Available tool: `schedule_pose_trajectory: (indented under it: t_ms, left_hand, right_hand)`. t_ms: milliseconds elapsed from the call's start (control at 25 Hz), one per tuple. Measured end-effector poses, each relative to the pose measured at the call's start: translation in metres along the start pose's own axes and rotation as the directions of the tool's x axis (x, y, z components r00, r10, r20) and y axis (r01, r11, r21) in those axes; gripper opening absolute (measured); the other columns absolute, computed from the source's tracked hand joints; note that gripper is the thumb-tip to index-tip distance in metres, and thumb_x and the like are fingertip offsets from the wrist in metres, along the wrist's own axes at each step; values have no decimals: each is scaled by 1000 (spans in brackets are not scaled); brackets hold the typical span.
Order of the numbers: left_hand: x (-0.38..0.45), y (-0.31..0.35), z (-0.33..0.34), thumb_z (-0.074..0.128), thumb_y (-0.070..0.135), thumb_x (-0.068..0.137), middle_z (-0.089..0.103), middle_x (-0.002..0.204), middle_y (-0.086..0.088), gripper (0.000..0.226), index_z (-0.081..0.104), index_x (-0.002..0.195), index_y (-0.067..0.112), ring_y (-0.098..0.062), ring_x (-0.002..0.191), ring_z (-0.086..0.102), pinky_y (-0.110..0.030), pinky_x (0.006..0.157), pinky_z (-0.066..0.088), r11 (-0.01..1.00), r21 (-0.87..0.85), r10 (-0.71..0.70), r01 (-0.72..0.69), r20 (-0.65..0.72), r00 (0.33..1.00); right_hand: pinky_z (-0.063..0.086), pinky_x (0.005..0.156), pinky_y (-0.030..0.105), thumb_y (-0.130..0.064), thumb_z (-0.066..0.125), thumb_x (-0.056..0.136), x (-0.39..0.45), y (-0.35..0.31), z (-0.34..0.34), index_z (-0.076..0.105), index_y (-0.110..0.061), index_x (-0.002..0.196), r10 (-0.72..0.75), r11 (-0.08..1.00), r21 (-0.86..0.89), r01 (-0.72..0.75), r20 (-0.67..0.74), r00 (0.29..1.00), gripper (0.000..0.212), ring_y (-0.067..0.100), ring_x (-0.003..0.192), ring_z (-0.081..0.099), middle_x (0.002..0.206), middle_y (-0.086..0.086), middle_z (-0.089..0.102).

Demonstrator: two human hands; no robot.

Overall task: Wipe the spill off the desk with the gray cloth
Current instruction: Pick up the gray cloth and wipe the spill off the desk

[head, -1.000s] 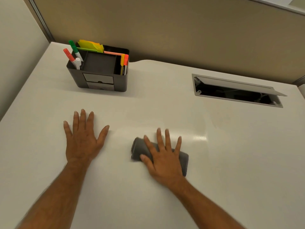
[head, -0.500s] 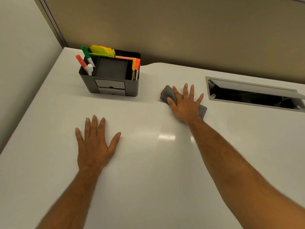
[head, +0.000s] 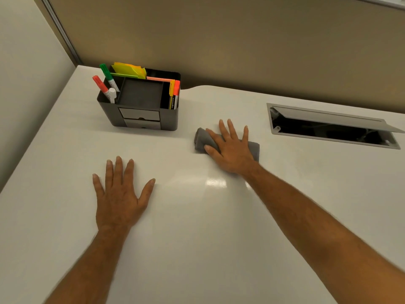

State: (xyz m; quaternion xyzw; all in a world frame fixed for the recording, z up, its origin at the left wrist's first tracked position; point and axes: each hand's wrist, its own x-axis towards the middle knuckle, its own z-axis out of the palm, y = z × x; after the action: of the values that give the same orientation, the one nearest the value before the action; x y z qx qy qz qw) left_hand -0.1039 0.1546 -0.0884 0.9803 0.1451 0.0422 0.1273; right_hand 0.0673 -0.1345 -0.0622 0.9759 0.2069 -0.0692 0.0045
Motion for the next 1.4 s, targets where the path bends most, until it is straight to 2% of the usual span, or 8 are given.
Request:
schedule_pose_trajectory:
  t_ms: [240, 440, 600, 720, 920, 1000, 1240, 1400]
  left_hand:
    - [0, 0, 0, 16, 76, 90, 15, 168, -11, 90, 23, 158, 19, -28, 156, 5, -57, 124, 0, 1000, 7, 6, -6, 7, 1000]
    - [1, -1, 1, 14, 76, 90, 15, 168, -12, 89, 22, 158, 19, -29, 156, 4, -56, 123, -2, 1000, 6, 12, -12, 7, 1000]
    - [0, -3, 4, 15, 70, 93, 18, 167, -14, 84, 25, 158, 17, -32, 156, 9, -58, 123, 1, 1000, 7, 29, -29, -23, 999]
    - [0, -6, 7, 18, 62, 95, 20, 166, -15, 78, 27, 157, 15, -34, 155, 12, -59, 123, 4, 999, -2, 49, -49, -53, 997]
    - [-1, -6, 6, 18, 51, 98, 25, 165, -15, 70, 31, 155, 13, -32, 155, 15, -57, 124, 5, 996, -91, 14, -23, -94, 996]
    - [-1, -6, 5, 20, 48, 99, 27, 164, -15, 68, 32, 155, 12, -32, 155, 16, -57, 125, 6, 993, -120, 7, -20, -108, 994]
    - [-2, -4, 4, 21, 49, 98, 27, 165, -13, 68, 32, 155, 13, -30, 155, 16, -55, 125, 6, 994, -110, 4, -15, -96, 995]
    - [-3, -3, 2, 23, 52, 96, 27, 164, -14, 71, 32, 155, 13, -29, 155, 16, -52, 126, 5, 994, -112, 4, -16, -99, 995]
  right_hand:
    - [-8, 118, 68, -70, 15, 100, -113, -62, 17, 9, -42, 160, -181, 983, 31, 181, 13, 983, 67, 29, 156, -13, 171, 8, -2]
    - [-5, 116, 68, -71, 24, 100, -213, -118, 37, 19, -41, 159, -301, 952, 56, 300, 24, 953, 66, 34, 156, 2, 170, 9, 7]
    - [7, 112, 68, -74, 25, 98, -234, -140, 44, 27, -39, 158, -314, 949, -23, 315, 34, 949, 69, 35, 153, 21, 168, 10, 19]
    - [6, 111, 69, -74, 25, 97, -227, -145, 44, 24, -40, 158, -273, 962, -8, 273, 18, 962, 70, 36, 154, 17, 169, 10, 16]
    - [-6, 115, 72, -71, 23, 99, -174, -155, 38, 16, -41, 159, -108, 990, 93, 109, -13, 994, 68, 34, 156, -10, 170, 11, -1]
    - [-10, 116, 71, -72, 20, 99, -143, -149, 34, 13, -41, 159, -55, 994, 96, 56, -23, 998, 68, 33, 155, -15, 170, 10, -5]
    - [-11, 114, 72, -72, 14, 98, -55, -109, 19, 9, -41, 159, 105, 992, 79, -102, -34, 994, 69, 34, 155, -14, 171, 10, -4]
    - [-9, 114, 74, -73, 13, 97, -8, -76, 10, 11, -40, 160, 255, 963, 101, -249, -59, 965, 71, 36, 156, -11, 171, 11, -2]
